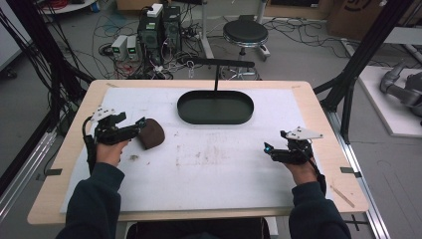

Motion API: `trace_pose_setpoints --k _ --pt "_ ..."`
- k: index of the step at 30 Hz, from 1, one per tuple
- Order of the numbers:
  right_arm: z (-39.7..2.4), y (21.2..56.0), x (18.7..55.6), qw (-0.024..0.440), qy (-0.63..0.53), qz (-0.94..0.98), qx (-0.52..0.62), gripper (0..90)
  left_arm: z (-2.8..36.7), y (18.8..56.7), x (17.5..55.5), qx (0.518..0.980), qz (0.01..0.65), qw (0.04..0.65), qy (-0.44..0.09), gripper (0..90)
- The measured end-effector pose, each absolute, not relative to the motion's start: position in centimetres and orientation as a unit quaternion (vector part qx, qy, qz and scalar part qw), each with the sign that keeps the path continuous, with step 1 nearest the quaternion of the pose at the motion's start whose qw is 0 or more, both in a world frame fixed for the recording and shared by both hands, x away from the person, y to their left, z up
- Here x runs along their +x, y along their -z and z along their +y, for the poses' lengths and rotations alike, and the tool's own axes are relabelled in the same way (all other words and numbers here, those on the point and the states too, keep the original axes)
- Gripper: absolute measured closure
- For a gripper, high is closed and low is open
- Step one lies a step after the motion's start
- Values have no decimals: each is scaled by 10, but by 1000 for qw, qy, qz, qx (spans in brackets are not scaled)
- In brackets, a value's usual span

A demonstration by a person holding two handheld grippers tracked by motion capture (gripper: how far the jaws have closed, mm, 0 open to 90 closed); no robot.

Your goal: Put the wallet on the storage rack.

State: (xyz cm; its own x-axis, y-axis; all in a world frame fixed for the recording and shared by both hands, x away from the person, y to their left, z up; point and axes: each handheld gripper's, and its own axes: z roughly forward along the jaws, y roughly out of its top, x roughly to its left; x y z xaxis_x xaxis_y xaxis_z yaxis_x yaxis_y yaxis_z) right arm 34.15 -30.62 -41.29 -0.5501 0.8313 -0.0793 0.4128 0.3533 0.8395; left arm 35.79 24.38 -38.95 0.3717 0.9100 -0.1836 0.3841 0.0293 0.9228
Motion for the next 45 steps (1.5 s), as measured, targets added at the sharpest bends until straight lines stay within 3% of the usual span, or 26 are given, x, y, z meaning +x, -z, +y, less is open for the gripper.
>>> trace_pose_setpoints --k 10,25,31,39,45 --pt "-307 409 334 269 -416 772 398 232 241 416 348 654 548 479 -206 178" --pt "-309 409 335 275 -418 770 395 242 230 442 385 638 625 415 -173 178" --pt "-306 409 336 274 -416 775 389 244 229 447 394 652 610 417 -166 169" --pt "-307 409 335 275 -419 774 388 243 230 443 391 680 571 444 -121 436" --pt "-307 408 332 275 -420 773 387 245 228 438 383 718 536 439 -76 504"
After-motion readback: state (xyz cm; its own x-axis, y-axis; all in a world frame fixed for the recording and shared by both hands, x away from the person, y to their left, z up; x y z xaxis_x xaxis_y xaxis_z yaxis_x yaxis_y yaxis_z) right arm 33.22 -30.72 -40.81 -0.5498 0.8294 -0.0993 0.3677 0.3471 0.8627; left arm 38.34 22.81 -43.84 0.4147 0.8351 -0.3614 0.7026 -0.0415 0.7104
